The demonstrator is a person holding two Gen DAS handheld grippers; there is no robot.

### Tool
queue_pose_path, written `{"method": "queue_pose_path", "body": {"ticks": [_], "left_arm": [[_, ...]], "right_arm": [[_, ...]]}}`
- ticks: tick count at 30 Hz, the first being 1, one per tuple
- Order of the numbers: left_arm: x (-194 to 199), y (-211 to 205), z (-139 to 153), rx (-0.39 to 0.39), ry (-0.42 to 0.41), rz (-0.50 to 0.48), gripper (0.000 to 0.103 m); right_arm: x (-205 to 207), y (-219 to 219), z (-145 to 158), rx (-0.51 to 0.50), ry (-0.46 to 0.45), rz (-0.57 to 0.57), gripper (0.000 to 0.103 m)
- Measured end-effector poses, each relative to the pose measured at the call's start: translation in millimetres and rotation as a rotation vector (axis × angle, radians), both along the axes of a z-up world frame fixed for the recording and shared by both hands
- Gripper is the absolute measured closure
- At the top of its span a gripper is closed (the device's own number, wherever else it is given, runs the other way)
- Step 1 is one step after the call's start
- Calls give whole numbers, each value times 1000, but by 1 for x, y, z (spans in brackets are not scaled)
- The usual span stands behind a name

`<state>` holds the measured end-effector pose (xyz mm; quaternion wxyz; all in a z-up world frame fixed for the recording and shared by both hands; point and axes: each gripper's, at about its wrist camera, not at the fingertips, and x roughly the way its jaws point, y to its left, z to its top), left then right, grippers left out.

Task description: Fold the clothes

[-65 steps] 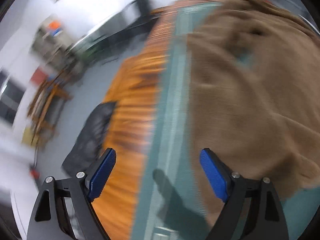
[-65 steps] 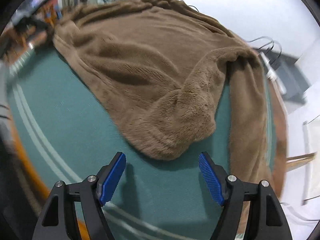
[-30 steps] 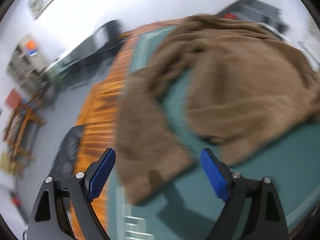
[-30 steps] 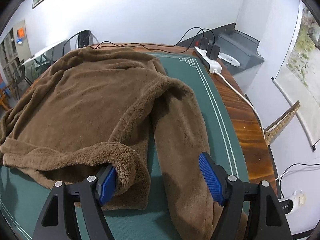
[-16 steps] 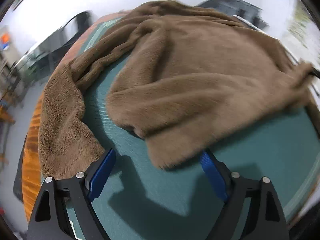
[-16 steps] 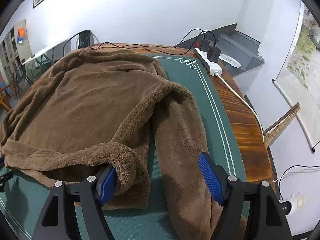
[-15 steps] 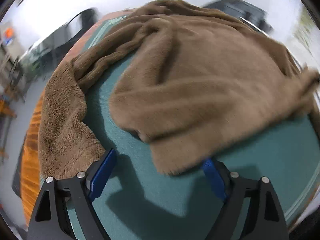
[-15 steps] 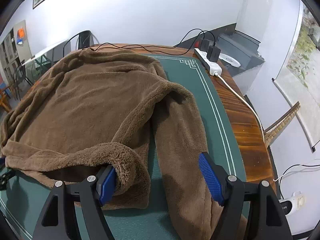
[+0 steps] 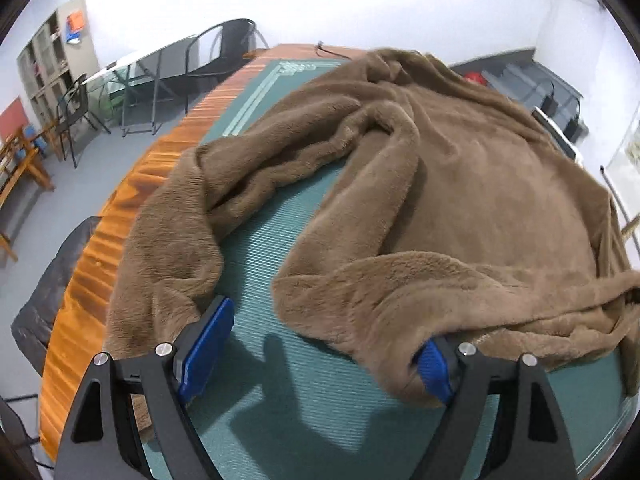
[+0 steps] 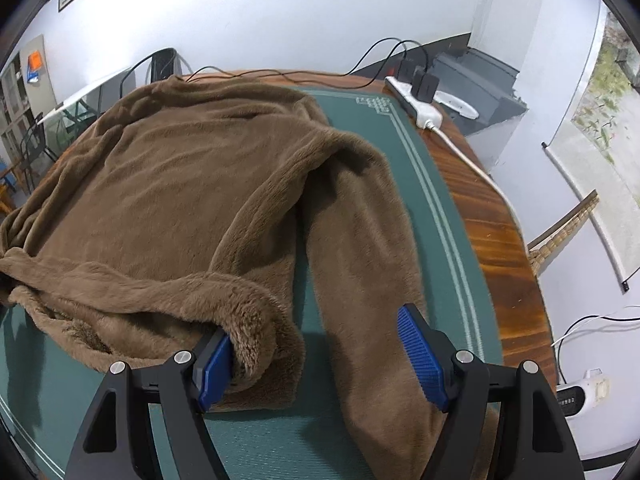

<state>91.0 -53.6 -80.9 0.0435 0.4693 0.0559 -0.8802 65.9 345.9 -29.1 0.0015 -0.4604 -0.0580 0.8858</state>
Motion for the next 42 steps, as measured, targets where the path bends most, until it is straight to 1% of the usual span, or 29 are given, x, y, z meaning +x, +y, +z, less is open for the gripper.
{"method": "queue_pose_path", "body": {"ticks": [1,2,3,4,5,6,7,8,9,13,17,22,24,26,28,30,32,35,37,40,41,42], "left_arm": [[1,2,-1,1,-4,-14,17],[0,6,-3,-4,-13,-29,28],[-1,8,-5,-1,-28,-40,48],[-3,9,-8,3,-43,-49,57],[-2,7,-9,13,-53,-43,67],[-2,5,-9,23,-61,-38,72],[2,2,-5,35,-59,-37,75],[5,-2,0,43,-55,-36,80],[9,-4,6,36,-45,-43,82],[34,-15,42,4,14,-81,82],[70,-25,83,2,66,-104,79],[101,-23,113,-16,92,-145,78],[119,-23,120,-23,88,-164,73],[133,-20,119,-24,63,-180,69],[146,-17,110,-41,28,-201,68],[155,-15,92,-44,-26,-211,67],[164,-12,73,-46,-80,-220,67],[170,-12,42,-35,-154,-212,67],[170,-12,23,-35,-193,-213,67],[167,-7,4,-76,-222,-237,67],[167,-4,-2,-100,-219,-254,61],[167,0,-7,-133,-214,-265,51]], "right_arm": [[1,-2,-1,-7,-2,13,26],[3,-5,-2,-12,-1,31,26],[4,-7,-3,-15,-2,44,26],[5,-7,-5,-14,-7,47,27],[6,-7,-6,-12,-12,49,41],[7,-8,-7,-11,-17,52,70],[9,-8,-9,-10,-21,55,75],[10,-9,-10,-9,-26,58,76],[12,-8,-10,-7,-28,62,76],[31,-9,7,7,-6,113,76],[66,-15,40,49,59,168,76],[113,-10,82,69,129,192,76],[130,-6,89,76,131,194,76],[147,-2,86,79,104,191,76],[163,1,78,79,65,188,76],[173,4,62,73,18,187,76],[182,6,38,56,-42,184,76],[190,8,5,46,-103,177,76],[190,10,-13,33,-136,170,76],[191,11,-34,21,-172,166,76],[191,10,-40,21,-181,166,76],[191,11,-45,21,-188,165,76]]}}
